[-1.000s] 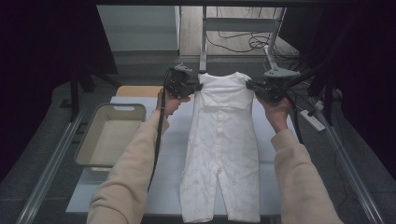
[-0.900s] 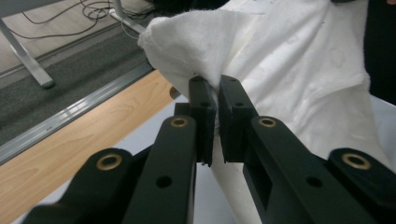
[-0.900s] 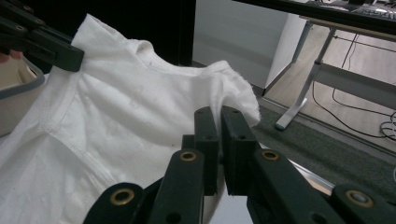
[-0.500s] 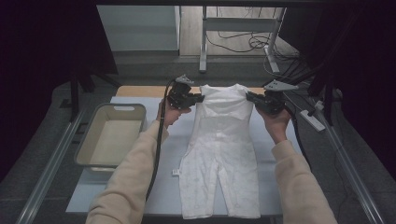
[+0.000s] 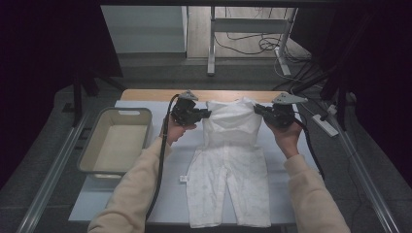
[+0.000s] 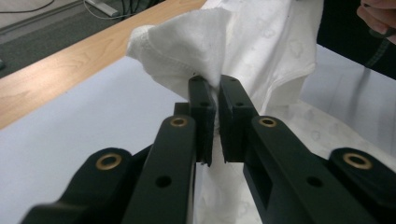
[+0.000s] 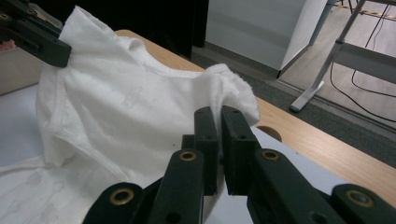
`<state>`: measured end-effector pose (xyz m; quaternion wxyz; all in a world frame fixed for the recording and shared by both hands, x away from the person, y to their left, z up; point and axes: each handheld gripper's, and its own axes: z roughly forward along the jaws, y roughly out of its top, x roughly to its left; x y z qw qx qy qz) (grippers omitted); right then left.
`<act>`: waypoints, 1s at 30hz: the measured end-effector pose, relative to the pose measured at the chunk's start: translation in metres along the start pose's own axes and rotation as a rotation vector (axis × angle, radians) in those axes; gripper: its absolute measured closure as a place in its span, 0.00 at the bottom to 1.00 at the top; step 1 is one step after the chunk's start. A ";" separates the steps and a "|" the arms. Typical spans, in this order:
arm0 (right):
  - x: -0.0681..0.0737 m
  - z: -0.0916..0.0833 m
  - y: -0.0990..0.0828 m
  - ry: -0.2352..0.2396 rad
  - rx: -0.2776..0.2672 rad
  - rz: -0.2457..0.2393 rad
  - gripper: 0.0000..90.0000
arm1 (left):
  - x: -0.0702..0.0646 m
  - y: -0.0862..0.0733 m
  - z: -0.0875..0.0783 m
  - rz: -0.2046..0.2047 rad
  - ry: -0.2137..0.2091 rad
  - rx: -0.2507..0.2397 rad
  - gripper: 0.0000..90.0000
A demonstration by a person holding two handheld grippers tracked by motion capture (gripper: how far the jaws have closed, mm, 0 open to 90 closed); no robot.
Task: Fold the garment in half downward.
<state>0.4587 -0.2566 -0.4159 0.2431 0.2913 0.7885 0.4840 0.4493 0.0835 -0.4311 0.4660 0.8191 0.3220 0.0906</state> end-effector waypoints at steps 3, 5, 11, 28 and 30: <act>0.004 -0.002 -0.006 0.005 0.000 0.003 0.95 | -0.004 -0.005 -0.002 -0.002 -0.013 -0.002 0.93; 0.005 -0.003 -0.011 0.012 0.003 0.011 0.95 | -0.007 -0.009 -0.003 0.000 -0.020 0.002 0.93; 0.013 -0.009 -0.023 0.032 0.011 0.021 0.95 | -0.016 -0.020 -0.004 0.001 -0.034 0.026 0.92; 0.035 -0.016 -0.039 0.086 0.050 0.018 0.95 | -0.023 -0.043 -0.003 -0.028 -0.049 0.081 0.92; 0.034 -0.016 -0.042 0.086 0.057 0.025 0.95 | -0.024 -0.045 -0.001 -0.032 -0.054 0.087 0.92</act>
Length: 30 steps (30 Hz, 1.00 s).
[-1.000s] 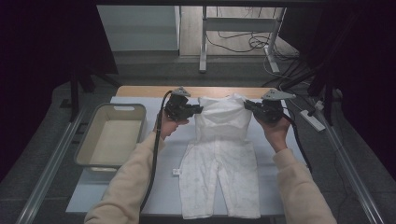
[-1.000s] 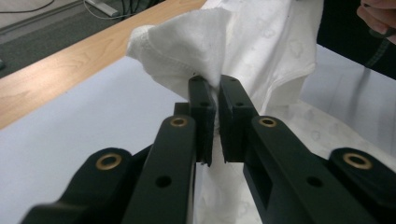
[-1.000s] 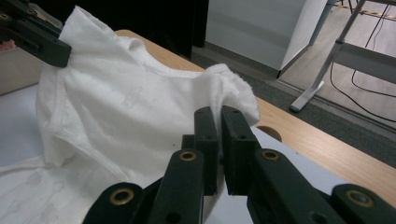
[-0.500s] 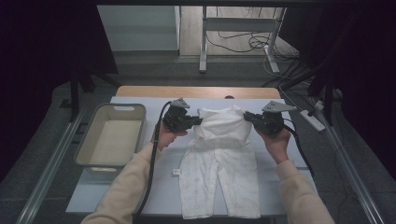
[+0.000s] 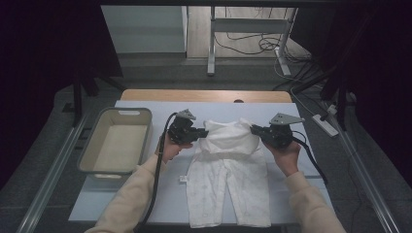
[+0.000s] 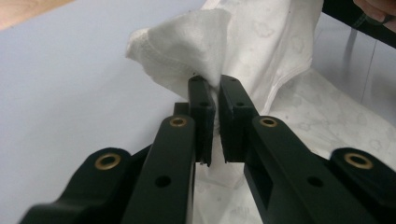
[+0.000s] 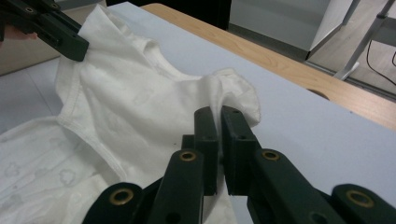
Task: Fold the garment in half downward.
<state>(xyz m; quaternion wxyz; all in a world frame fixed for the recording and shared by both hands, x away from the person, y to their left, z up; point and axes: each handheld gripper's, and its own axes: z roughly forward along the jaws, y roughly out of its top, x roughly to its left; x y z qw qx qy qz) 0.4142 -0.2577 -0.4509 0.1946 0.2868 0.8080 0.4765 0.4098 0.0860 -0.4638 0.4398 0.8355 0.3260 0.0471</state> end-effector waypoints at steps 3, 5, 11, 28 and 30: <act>0.000 -0.002 -0.004 0.004 0.007 0.010 0.95 | -0.002 -0.003 0.002 -0.005 -0.007 0.007 0.92; 0.001 -0.003 -0.005 0.008 0.010 0.015 0.95 | -0.005 -0.005 0.002 -0.002 -0.008 0.013 0.92; 0.013 -0.010 -0.010 0.028 0.023 0.002 0.95 | -0.013 -0.013 -0.003 -0.009 -0.026 0.015 0.92; 0.029 -0.021 -0.034 0.087 0.059 0.047 0.94 | -0.035 -0.037 -0.003 0.006 -0.051 0.059 0.92; 0.031 -0.023 -0.038 0.092 0.065 0.044 0.94 | -0.038 -0.040 -0.003 0.011 -0.053 0.062 0.92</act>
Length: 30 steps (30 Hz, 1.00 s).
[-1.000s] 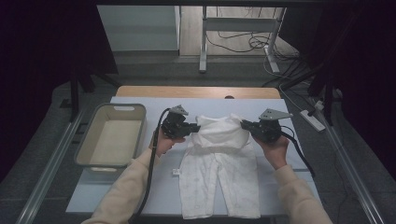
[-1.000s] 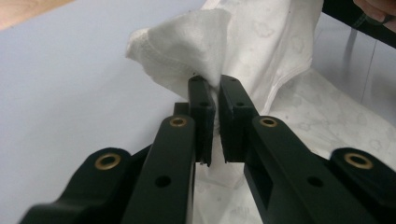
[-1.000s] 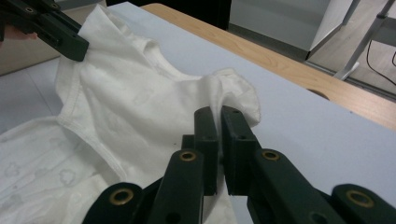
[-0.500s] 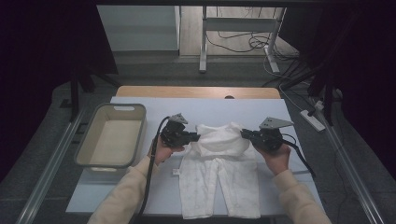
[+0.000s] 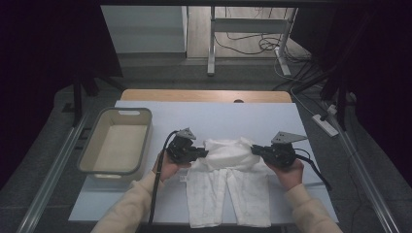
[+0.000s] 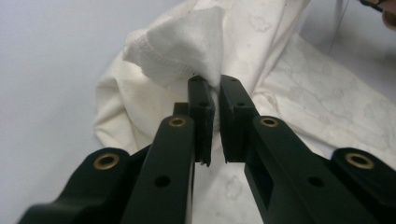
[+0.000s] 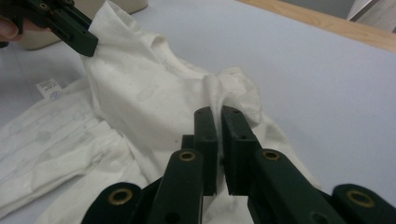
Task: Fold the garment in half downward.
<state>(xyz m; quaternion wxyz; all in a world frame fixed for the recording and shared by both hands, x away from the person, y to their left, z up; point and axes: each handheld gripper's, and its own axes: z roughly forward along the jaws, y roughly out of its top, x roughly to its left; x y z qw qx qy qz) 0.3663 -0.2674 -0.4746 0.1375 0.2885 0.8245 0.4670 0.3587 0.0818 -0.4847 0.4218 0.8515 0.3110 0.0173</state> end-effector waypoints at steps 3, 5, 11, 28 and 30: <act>0.004 -0.004 -0.005 0.012 0.002 0.011 0.94 | -0.004 -0.003 -0.003 0.003 -0.008 -0.003 0.92; 0.007 -0.007 -0.008 0.018 0.000 0.012 0.94 | -0.007 -0.005 -0.004 0.012 -0.008 0.001 0.91; 0.019 -0.013 -0.014 0.034 0.015 -0.002 0.94 | -0.012 -0.009 -0.008 0.018 -0.014 0.000 0.91; 0.045 -0.025 -0.031 0.067 0.082 -0.052 0.93 | -0.032 -0.033 -0.006 0.052 -0.034 0.048 0.88; 0.047 -0.026 -0.032 0.067 0.091 -0.054 0.90 | -0.033 -0.033 -0.006 0.052 -0.032 0.045 0.81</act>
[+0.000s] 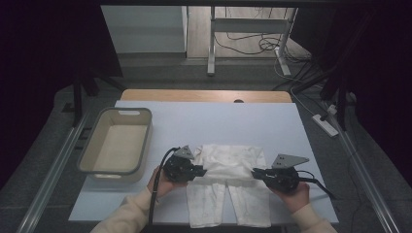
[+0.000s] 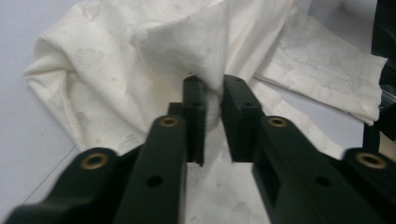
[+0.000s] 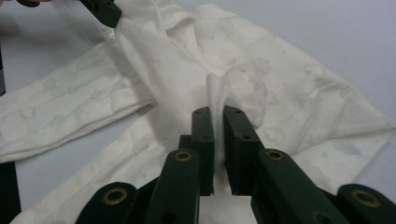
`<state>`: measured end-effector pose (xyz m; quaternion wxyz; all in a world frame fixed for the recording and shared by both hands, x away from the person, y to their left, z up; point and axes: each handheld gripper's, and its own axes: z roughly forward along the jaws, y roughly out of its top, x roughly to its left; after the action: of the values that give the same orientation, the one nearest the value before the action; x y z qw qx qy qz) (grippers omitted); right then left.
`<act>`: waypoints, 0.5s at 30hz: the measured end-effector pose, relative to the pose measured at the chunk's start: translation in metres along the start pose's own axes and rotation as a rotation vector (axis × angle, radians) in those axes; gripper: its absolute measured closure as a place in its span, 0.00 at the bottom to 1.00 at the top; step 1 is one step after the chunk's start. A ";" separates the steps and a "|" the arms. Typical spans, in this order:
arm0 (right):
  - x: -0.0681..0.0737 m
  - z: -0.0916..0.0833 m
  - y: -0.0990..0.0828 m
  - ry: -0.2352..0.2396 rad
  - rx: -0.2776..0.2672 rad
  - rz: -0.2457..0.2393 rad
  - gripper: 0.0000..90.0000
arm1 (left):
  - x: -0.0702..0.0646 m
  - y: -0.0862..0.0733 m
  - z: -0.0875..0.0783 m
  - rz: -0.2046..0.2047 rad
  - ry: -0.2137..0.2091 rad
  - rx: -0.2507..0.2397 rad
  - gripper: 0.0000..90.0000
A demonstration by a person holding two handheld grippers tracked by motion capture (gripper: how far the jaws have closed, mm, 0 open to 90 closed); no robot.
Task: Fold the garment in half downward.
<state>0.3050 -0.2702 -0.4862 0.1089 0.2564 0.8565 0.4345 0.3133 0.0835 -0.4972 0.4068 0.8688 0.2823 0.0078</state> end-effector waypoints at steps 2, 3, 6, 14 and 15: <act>0.002 -0.001 -0.001 -0.012 0.002 -0.006 0.83 | 0.000 0.001 -0.001 -0.005 0.010 -0.003 0.64; 0.003 -0.002 -0.001 -0.018 -0.004 -0.005 0.79 | 0.000 0.001 -0.003 -0.011 0.016 -0.010 0.56; 0.001 -0.007 0.003 -0.035 -0.046 0.017 0.66 | 0.002 0.003 -0.009 -0.032 0.024 -0.036 0.46; -0.007 -0.009 0.018 -0.035 -0.074 0.075 0.60 | 0.007 0.015 -0.012 -0.058 0.095 -0.052 0.42; -0.006 -0.006 0.019 -0.028 -0.061 0.072 0.60 | 0.007 0.016 -0.011 -0.056 0.100 -0.051 0.42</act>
<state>0.3147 -0.2681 -0.4675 0.1131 0.2895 0.8315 0.4604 0.3245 0.0865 -0.4799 0.4144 0.8484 0.3260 0.0469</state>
